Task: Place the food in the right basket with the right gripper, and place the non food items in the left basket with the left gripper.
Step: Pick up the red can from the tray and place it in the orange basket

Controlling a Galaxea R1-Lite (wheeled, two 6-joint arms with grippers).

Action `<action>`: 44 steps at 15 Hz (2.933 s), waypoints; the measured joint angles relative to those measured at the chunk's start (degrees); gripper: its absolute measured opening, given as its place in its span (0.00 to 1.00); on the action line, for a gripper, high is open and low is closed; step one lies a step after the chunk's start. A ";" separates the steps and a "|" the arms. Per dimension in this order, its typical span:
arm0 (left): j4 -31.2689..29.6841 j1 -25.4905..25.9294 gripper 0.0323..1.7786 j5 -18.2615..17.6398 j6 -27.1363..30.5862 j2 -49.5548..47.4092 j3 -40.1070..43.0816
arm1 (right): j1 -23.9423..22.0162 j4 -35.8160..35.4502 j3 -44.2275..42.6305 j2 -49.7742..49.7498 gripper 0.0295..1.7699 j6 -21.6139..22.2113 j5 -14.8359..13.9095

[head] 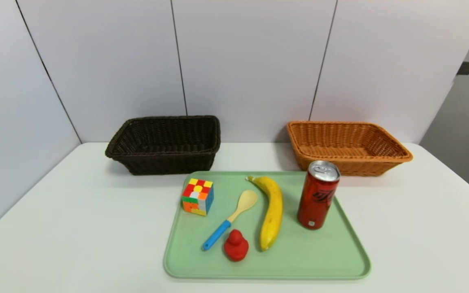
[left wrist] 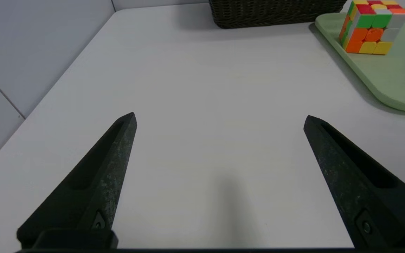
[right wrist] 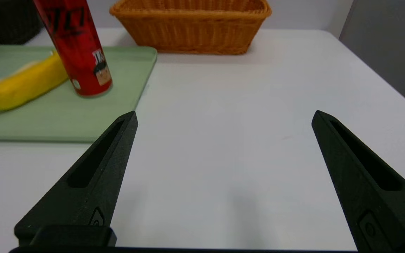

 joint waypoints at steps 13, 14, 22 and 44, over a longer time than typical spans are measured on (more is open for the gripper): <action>1.08 0.02 0.95 -14.31 -0.50 35.99 -24.02 | 0.28 -0.38 -28.53 38.11 0.97 1.24 17.21; -3.88 -0.01 0.95 -14.47 -0.39 40.27 -23.24 | 1.22 -4.12 -28.27 41.81 0.97 1.41 17.92; -24.82 -5.34 0.95 -14.51 -0.78 62.70 -19.36 | 16.74 -25.82 -16.94 61.38 0.97 1.72 12.21; -40.25 -13.23 0.95 -10.03 -1.63 76.68 -15.71 | 26.22 -87.25 -8.18 107.00 0.97 3.25 4.89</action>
